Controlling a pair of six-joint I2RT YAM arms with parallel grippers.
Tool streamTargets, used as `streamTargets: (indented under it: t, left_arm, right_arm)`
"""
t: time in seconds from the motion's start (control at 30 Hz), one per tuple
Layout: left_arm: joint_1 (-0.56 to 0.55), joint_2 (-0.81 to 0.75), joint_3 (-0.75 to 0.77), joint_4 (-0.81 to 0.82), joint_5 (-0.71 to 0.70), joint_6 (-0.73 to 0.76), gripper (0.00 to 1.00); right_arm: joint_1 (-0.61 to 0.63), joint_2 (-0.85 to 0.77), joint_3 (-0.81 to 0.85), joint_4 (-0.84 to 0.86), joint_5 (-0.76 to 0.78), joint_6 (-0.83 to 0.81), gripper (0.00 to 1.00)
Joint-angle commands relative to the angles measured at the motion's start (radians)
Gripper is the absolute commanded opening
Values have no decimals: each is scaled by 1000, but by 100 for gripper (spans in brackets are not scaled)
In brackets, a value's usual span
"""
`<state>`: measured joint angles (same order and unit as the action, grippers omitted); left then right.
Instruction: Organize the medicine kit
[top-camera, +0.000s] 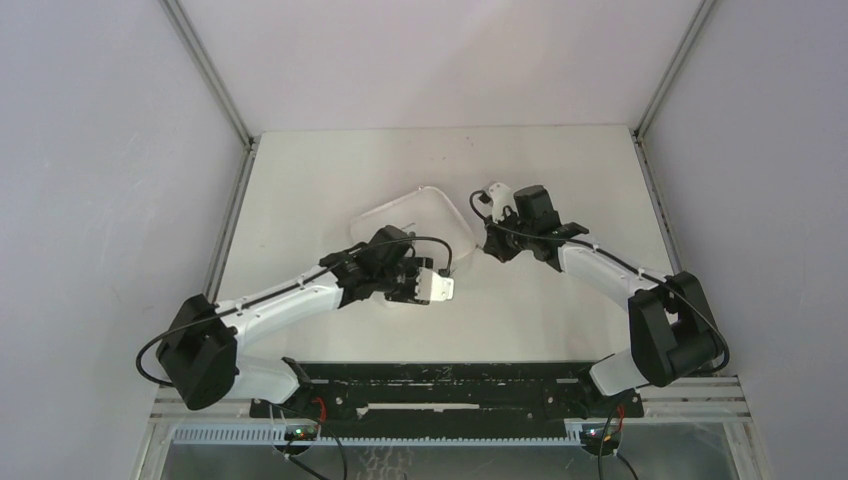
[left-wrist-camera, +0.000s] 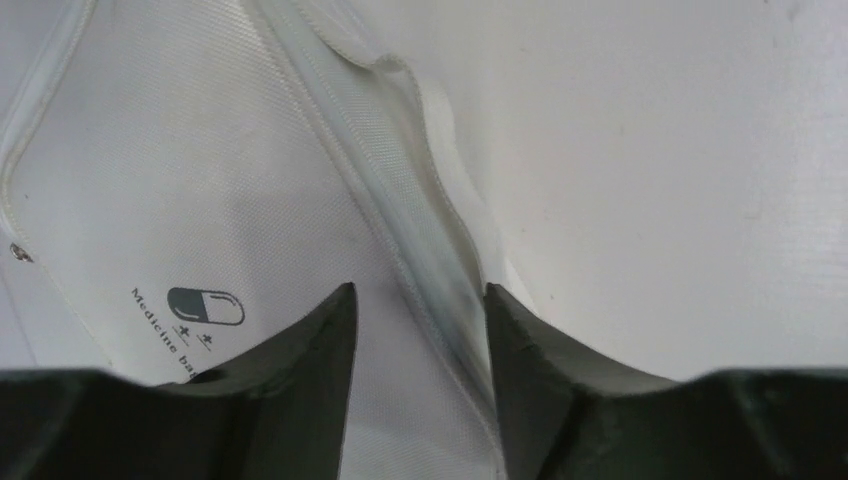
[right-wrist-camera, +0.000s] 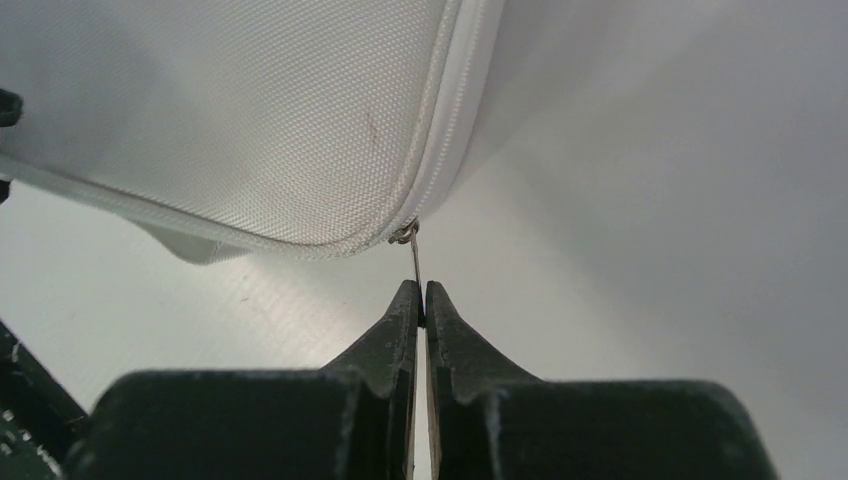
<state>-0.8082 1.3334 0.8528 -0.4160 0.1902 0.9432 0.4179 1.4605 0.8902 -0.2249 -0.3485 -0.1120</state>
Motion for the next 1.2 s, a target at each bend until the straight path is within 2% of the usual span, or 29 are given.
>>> streamTargets:
  t: [0.0, 0.07, 0.13, 0.33, 0.43, 0.53, 0.87, 1.17]
  left_arm:
    - [-2, 14, 56, 169, 6, -201, 61]
    - [-21, 47, 83, 205, -27, -235, 71]
    - [-43, 92, 116, 227, -69, -244, 75]
    - [-110, 218, 184, 297, -160, -267, 78]
    - [-127, 276, 214, 317, -226, -271, 76]
    - [-126, 307, 219, 318, -289, -257, 63]
    - [-126, 205, 98, 197, -260, -175, 2]
    - [-123, 124, 42, -94, -50, 58, 0]
  right_arm:
    - [-23, -26, 0, 47, 62, -29, 0]
    - [-23, -23, 0, 47, 60, -28, 0]
    - [-23, -23, -2, 47, 58, -27, 0]
    - [-22, -20, -3, 43, 55, -25, 0]
    - [-23, -20, -4, 42, 54, -24, 0]
    - [-23, -23, -6, 41, 52, -27, 0]
    - [-18, -20, -8, 40, 139, -54, 0]
    - [5, -21, -8, 56, 229, -57, 0]
